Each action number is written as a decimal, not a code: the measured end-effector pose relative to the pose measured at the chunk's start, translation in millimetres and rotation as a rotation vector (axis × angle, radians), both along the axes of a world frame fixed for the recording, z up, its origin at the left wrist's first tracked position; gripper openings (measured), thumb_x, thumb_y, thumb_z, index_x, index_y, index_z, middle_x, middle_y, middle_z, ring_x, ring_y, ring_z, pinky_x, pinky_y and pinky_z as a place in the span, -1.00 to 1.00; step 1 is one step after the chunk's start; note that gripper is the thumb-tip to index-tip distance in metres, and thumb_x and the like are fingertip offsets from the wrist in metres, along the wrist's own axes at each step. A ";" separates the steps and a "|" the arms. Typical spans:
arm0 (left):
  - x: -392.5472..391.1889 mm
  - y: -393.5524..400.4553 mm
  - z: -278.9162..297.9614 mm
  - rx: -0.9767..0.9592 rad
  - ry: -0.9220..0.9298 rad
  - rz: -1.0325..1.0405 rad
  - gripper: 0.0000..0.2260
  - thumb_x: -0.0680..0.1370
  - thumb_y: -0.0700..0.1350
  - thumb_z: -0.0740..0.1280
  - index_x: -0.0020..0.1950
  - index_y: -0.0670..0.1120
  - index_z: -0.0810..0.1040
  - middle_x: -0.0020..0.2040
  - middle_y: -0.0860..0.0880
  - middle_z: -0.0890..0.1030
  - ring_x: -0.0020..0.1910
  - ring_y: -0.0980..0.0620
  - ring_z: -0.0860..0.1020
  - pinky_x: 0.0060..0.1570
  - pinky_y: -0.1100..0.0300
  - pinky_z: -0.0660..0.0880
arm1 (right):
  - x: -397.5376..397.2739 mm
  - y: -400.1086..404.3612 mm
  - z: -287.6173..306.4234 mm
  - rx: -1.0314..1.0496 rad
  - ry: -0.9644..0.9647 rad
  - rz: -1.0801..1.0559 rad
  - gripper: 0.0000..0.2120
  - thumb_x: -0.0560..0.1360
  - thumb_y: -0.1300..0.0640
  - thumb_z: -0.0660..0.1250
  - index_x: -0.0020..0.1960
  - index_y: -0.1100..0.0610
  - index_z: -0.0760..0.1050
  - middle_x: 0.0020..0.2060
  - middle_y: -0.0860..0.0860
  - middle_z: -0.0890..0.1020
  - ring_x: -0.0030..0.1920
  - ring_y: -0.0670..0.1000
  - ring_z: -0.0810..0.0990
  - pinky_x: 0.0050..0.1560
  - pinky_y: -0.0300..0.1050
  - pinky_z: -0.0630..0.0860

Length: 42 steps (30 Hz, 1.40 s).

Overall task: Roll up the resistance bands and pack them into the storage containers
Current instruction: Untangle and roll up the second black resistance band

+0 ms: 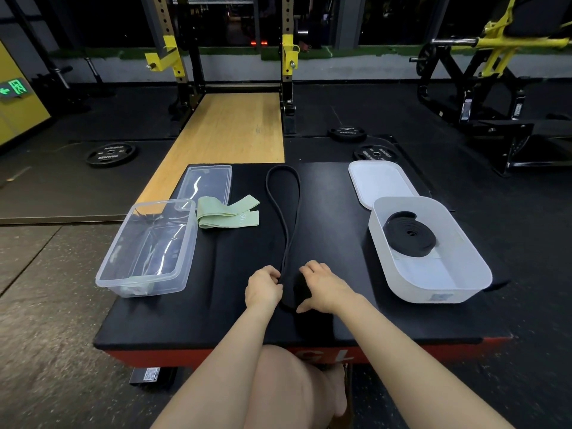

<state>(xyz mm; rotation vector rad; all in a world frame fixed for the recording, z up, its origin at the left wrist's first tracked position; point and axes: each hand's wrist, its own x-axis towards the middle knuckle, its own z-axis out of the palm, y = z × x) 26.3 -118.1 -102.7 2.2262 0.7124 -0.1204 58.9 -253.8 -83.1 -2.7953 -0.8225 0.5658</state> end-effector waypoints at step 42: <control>-0.5 -3.5 -6.9 0.019 -0.078 -0.092 -0.69 0.52 -0.28 0.32 0.25 -0.07 0.50 -0.02 0.00 0.56 -0.05 0.06 0.52 -0.04 0.24 0.46 | 14.9 -0.5 4.8 -0.145 -0.058 0.232 -0.23 0.39 -0.09 0.46 0.44 0.17 0.21 0.29 0.06 0.31 0.29 0.09 0.27 0.26 0.00 0.39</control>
